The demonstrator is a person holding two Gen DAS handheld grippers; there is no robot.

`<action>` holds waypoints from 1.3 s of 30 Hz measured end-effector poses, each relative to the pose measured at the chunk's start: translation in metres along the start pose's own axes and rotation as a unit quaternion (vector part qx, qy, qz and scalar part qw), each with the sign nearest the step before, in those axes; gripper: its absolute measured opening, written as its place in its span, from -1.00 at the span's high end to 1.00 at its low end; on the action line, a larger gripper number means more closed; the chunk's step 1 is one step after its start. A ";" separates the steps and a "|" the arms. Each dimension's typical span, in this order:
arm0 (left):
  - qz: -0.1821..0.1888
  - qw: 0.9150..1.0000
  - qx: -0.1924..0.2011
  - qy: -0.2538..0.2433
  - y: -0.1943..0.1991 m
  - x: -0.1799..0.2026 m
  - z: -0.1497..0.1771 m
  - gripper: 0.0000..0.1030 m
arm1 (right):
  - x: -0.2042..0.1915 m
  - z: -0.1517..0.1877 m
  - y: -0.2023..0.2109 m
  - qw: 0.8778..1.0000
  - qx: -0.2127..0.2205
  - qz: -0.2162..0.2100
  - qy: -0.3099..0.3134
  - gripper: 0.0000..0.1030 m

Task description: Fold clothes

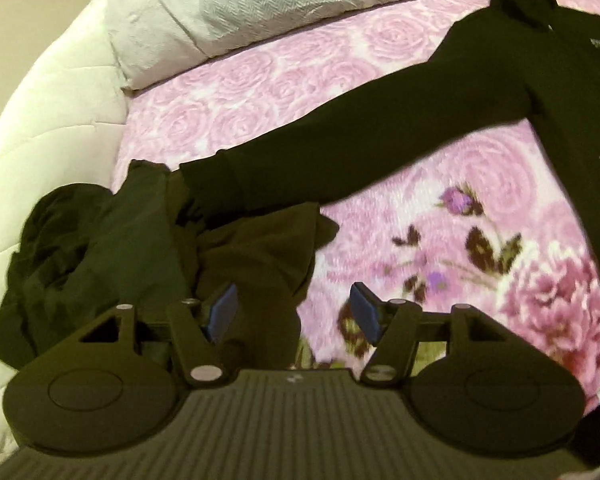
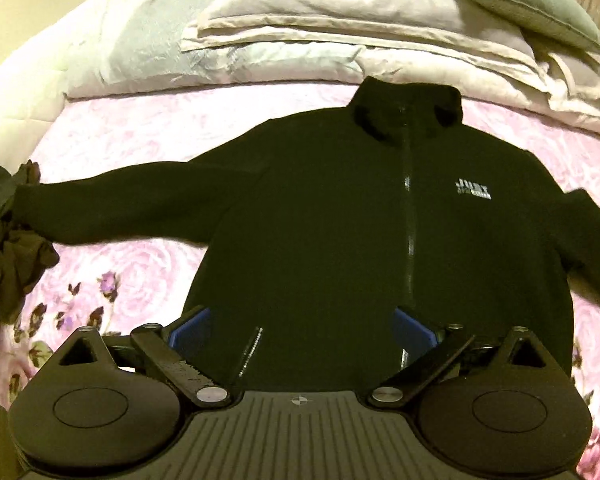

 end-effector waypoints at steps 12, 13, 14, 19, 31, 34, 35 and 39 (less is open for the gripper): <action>-0.031 0.989 0.019 -0.143 -0.035 -0.037 -0.021 -0.13 | -0.091 -0.006 0.009 0.997 0.030 -0.037 0.056 -0.91; -0.032 0.985 0.024 -0.168 -0.046 -0.043 -0.025 -0.13 | -0.106 -0.009 0.003 0.997 0.030 -0.038 0.065 -0.74; -0.033 0.980 0.029 -0.192 -0.057 -0.049 -0.028 -0.13 | -0.121 -0.012 -0.003 0.996 0.029 -0.039 0.075 -0.61; -0.023 0.936 0.056 -0.347 -0.131 -0.068 -0.039 -0.13 | -0.197 -0.024 -0.046 0.995 0.020 -0.034 0.096 -0.50; 0.008 0.870 0.144 -0.472 -0.150 -0.092 -0.045 0.88 | -0.300 -0.046 -0.101 0.988 0.006 -0.023 0.152 -0.50; 0.015 0.873 0.174 -0.455 -0.120 -0.103 -0.045 0.88 | -0.325 -0.054 -0.099 0.979 0.027 -0.029 0.201 -0.50; 0.016 0.870 0.182 -0.457 -0.113 -0.106 -0.043 0.88 | -0.336 -0.057 -0.100 0.975 0.035 -0.033 0.219 -0.50; 0.014 0.856 0.212 -0.471 -0.093 -0.108 -0.036 0.88 | -0.384 -0.075 -0.106 0.953 0.073 -0.050 0.291 -0.50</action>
Point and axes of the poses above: each gripper's, at about its wrist camera, not at the fingertips, and y roughly against the way its jaws point, x to its right, z to its underside, the point moved 8 cm from there along -y, roughly the way its jaws point, and after that the axes turned 3 degrees about z, right-handed, at the moved point
